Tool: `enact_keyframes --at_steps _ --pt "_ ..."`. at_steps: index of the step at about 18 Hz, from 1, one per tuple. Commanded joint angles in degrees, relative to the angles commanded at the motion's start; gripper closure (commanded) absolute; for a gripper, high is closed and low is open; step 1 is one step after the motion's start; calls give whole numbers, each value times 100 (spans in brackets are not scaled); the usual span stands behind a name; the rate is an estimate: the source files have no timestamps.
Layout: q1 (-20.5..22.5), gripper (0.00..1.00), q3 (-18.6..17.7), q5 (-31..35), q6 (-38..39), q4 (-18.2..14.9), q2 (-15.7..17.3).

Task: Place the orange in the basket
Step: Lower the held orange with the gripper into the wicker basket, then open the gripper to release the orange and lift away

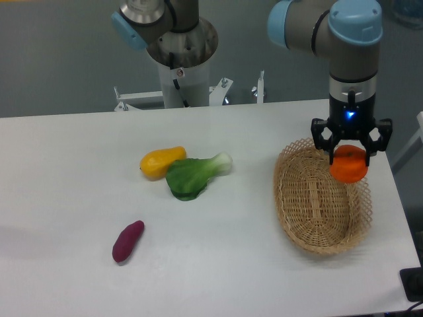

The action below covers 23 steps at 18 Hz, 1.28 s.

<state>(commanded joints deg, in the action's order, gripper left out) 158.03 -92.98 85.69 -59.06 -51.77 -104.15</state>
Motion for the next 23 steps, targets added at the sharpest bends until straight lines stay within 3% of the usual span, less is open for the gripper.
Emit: enact_keyframes --at_steps 7,11,20,23 --pt "88 43 -316 79 -1107 88 -140" --pt "184 43 -361 97 -1099 342 -658" --pt "70 42 -756 88 -687 361 -1055" --pt "53 27 -783 97 -642 361 -1055"
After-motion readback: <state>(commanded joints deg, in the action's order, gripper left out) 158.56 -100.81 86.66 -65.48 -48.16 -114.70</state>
